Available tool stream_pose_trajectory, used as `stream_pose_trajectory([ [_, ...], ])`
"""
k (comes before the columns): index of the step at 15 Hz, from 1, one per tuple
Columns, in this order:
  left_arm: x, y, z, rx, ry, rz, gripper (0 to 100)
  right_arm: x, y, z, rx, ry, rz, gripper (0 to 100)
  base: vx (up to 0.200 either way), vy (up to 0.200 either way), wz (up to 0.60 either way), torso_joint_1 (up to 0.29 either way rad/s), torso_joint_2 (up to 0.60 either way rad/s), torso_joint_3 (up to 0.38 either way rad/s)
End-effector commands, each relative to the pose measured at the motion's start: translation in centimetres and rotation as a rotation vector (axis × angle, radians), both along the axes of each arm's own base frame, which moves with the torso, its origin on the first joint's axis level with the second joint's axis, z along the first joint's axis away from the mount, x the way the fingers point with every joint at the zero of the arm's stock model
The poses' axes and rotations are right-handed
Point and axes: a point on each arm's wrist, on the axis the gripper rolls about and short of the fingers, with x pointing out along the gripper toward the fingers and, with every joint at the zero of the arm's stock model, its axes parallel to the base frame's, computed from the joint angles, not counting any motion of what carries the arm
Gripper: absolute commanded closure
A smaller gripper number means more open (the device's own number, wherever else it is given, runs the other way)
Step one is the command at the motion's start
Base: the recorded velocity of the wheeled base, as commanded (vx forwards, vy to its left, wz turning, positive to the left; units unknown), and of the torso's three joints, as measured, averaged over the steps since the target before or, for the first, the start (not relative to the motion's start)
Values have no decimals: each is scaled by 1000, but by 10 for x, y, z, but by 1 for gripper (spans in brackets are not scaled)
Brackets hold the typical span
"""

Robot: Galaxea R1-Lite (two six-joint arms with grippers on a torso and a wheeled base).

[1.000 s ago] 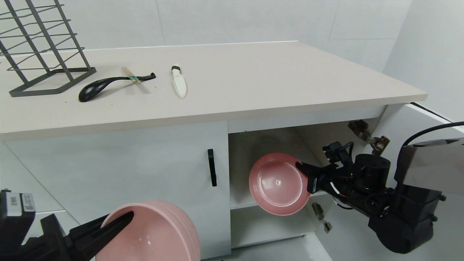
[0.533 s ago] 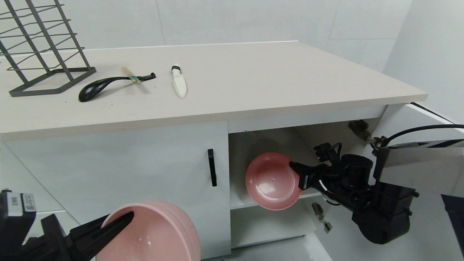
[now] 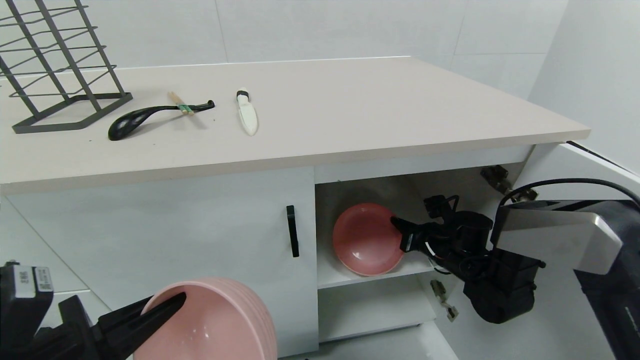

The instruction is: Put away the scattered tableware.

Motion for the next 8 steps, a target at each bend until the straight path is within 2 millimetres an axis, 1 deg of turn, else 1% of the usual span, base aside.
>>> stream_pose_trajectory([
  [1,1,0,0,2,4,1,100,12,3,-12,11,-9,-42,100,0,0,0,0,0,0],
  [4,1,-1,-1,4,8,1,100,18,7,-17,32,-9,-63,100,0,0,0,0,0,0],
  [8,1,-1,-1,4,8,1,100,21,7,-17,34,-20,-76,100,0,0,0,0,0,0],
])
